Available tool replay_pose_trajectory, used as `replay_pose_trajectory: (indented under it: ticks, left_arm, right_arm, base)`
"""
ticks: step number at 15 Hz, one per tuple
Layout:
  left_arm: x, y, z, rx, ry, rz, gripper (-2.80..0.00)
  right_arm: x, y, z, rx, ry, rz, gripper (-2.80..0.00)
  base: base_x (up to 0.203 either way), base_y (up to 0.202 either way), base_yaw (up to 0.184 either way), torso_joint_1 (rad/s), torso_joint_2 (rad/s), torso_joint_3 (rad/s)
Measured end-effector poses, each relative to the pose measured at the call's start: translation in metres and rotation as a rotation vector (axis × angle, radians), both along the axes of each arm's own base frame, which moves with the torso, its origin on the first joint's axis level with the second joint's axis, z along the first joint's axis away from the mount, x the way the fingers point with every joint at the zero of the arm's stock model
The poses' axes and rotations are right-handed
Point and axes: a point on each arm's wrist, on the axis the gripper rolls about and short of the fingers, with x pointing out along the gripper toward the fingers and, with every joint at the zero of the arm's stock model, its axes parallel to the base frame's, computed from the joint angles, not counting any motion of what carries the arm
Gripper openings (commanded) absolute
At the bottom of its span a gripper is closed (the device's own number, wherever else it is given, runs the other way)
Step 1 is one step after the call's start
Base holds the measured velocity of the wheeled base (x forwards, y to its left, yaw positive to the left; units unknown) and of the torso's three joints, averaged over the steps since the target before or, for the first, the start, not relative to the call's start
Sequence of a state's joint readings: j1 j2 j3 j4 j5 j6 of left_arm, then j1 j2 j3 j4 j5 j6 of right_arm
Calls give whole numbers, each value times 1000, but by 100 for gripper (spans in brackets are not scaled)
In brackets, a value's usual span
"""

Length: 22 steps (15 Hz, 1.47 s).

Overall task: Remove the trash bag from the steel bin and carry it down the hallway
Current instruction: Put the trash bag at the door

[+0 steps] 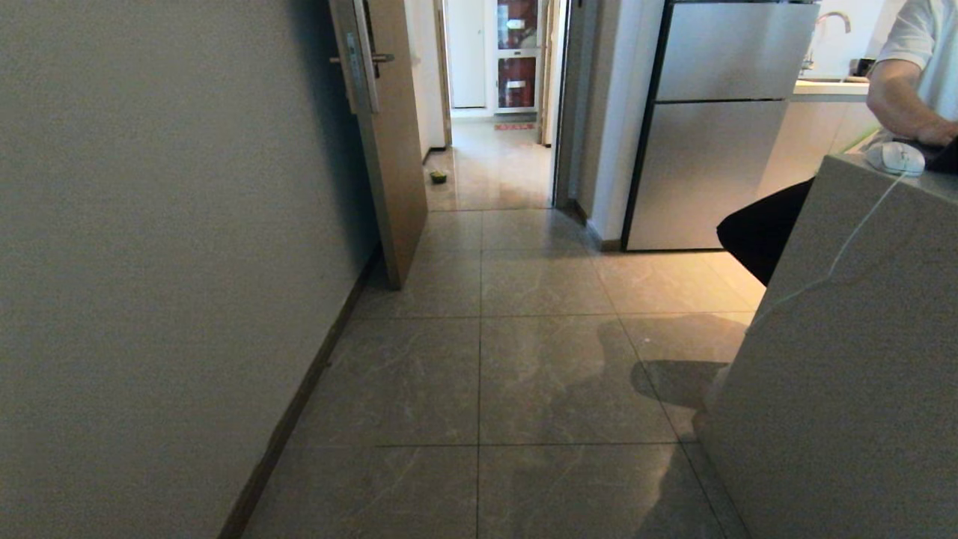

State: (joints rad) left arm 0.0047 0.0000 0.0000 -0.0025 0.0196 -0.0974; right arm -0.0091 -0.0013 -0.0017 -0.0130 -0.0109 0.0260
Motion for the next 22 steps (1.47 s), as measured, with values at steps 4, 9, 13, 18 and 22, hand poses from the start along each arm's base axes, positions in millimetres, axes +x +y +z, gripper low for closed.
replay_pose_trajectory:
  ticks: [4,9,13,18,22]
  left_arm:
    - [0,0,0,1,0,0,-280]
    - [0,0,0,0,0,0,-280]
    - [0,0,0,0,-1,0,-280]
    - [0,0,0,0,-1,0,-280]
    - [0,0,0,0,-2,-1,-280]
  right_arm:
    - [0,0,0,0,0,0,-280]
    - [0,0,0,0,0,0,-280]
    - [0,0,0,0,0,0,-280]
    - [0,0,0,0,0,0,-280]
    - [0,0,0,0,0,0,-280]
  base:
    - [191,0,0,1,4,2]
    - [192,0,1,2,5,5]
    - [192,0,1,1,2,-1]
    - [191,0,0,2,1,0]
    - [192,0,1,0,3,3]
